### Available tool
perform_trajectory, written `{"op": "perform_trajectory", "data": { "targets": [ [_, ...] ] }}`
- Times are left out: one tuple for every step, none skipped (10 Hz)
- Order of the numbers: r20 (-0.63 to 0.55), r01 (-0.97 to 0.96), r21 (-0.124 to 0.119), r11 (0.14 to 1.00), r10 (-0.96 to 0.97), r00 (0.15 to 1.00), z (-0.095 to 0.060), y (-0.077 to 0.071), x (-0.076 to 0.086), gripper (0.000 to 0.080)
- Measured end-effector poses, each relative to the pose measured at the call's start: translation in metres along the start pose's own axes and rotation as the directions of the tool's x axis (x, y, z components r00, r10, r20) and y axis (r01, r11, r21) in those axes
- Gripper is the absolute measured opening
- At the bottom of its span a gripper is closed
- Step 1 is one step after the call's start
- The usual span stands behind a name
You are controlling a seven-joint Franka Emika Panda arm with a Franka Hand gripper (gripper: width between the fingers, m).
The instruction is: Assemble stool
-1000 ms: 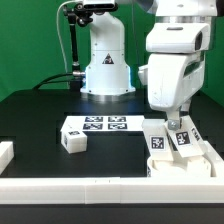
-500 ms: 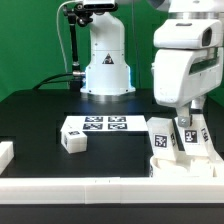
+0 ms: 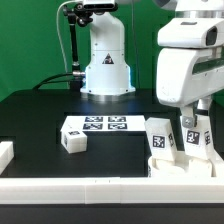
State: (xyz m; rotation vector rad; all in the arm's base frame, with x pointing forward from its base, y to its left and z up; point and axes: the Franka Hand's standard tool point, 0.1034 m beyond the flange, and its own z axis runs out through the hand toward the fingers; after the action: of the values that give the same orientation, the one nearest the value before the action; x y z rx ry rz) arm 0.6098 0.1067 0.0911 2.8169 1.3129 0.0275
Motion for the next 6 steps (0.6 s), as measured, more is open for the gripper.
{"op": "perform_trajectory", "data": {
  "targets": [
    [0.0,-0.068,0.001,0.998,0.068,0.998,0.0002,-0.0004,0.0001,0.0338],
    [0.0,-0.154,0.001,0.988,0.154,0.988,0.0002,-0.0005,0.0001,0.0338],
    [0.0,-0.237,0.002,0.971,0.237,0.971,0.0003,-0.0006,0.0002,0.0338],
    [0.003,-0.294,0.003,0.956,0.294,0.956,0.002,-0.0005,-0.0013,0.0338],
    [0.005,-0.331,0.005,0.944,0.331,0.944,0.0038,0.0007,-0.0035,0.0338],
    [0.006,-0.431,0.005,0.902,0.431,0.902,0.0039,-0.0008,-0.0024,0.0338]
  ]
}}
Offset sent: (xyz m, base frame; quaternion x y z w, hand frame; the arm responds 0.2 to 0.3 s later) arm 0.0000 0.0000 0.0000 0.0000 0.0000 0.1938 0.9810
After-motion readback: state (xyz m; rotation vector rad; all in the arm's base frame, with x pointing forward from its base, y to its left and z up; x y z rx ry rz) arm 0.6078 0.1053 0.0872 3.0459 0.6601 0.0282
